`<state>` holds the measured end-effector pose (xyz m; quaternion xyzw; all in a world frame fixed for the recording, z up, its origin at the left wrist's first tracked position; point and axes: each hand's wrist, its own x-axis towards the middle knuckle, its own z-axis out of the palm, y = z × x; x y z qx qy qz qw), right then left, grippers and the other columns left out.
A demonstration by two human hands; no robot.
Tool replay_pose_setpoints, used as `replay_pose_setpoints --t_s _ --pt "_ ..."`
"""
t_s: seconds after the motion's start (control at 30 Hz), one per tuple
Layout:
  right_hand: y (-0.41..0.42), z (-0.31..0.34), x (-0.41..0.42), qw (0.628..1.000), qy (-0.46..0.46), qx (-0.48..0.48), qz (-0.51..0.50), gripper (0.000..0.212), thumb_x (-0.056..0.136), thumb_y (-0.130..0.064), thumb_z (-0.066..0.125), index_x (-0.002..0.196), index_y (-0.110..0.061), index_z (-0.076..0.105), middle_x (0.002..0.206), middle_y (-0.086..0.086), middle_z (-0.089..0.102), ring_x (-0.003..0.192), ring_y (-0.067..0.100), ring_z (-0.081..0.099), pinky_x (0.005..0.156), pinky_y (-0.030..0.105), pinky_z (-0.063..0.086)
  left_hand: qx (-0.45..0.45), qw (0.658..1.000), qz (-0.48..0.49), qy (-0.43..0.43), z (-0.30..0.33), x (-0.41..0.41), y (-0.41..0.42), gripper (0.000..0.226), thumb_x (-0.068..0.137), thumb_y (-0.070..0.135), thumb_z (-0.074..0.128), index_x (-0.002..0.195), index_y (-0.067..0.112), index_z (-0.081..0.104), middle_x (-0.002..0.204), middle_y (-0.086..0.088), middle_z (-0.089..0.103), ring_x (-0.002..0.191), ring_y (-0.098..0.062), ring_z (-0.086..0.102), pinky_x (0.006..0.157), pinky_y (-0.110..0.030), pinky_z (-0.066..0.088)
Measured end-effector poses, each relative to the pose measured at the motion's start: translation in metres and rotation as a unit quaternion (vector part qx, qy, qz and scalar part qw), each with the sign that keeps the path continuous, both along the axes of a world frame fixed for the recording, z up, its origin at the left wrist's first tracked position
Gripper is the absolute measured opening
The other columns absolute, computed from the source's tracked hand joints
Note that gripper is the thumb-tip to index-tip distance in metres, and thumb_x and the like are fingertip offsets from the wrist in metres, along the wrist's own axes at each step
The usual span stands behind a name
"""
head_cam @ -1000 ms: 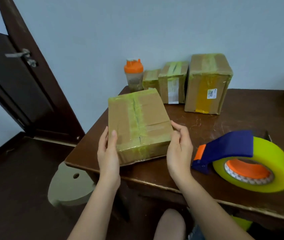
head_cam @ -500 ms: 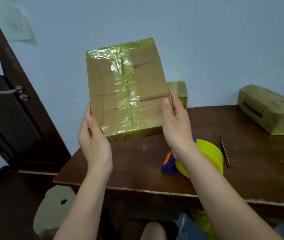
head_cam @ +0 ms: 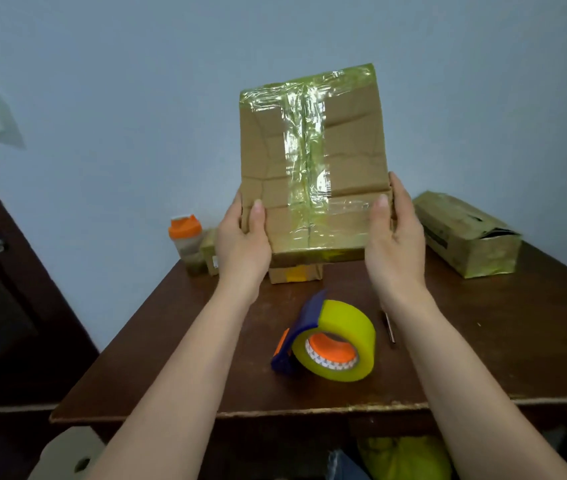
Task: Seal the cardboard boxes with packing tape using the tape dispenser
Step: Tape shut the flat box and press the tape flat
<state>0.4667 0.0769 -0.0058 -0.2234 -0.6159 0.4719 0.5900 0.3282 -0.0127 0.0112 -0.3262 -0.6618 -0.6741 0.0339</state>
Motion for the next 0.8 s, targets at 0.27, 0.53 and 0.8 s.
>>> replay_pose_setpoints --t_s 0.27,0.53,0.8 --pt "0.072 -0.022 0.033 0.994 -0.011 -0.103 -0.037 0.046 0.104 -0.037 0.036 0.149 -0.031 0.034 0.144 -0.017 0.04 0.133 0.002 0.036 0.107 0.023 0.029 -0.062 0.993 -0.071 -0.077 -0.012 0.025 0.072 0.031 0.103 0.042 0.041 0.111 0.024 0.065 0.105 0.016 0.061 0.11 -0.009 0.052 0.085 -0.021 0.044" --pt "0.136 -0.067 0.028 0.965 -0.097 -0.242 -0.039 0.038 0.1 -0.041 0.04 0.134 -0.027 0.033 0.132 0.002 0.039 0.108 0.021 0.042 0.092 0.045 0.041 -0.31 0.871 -0.254 -0.284 -0.03 -0.02 0.134 0.046 0.094 0.029 0.062 0.136 0.015 0.051 0.143 -0.01 0.05 0.126 -0.032 0.051 0.097 -0.059 0.045" --pt "0.183 -0.104 -0.019 0.957 -0.149 -0.25 -0.003 0.042 0.103 -0.045 0.025 0.141 -0.028 0.028 0.148 0.003 0.032 0.119 0.02 0.04 0.1 0.042 0.036 -0.335 0.848 -0.252 -0.323 -0.052 -0.062 0.17 0.07 0.087 0.029 0.069 0.147 0.012 0.038 0.155 -0.015 0.032 0.142 -0.038 0.031 0.112 -0.06 0.029"
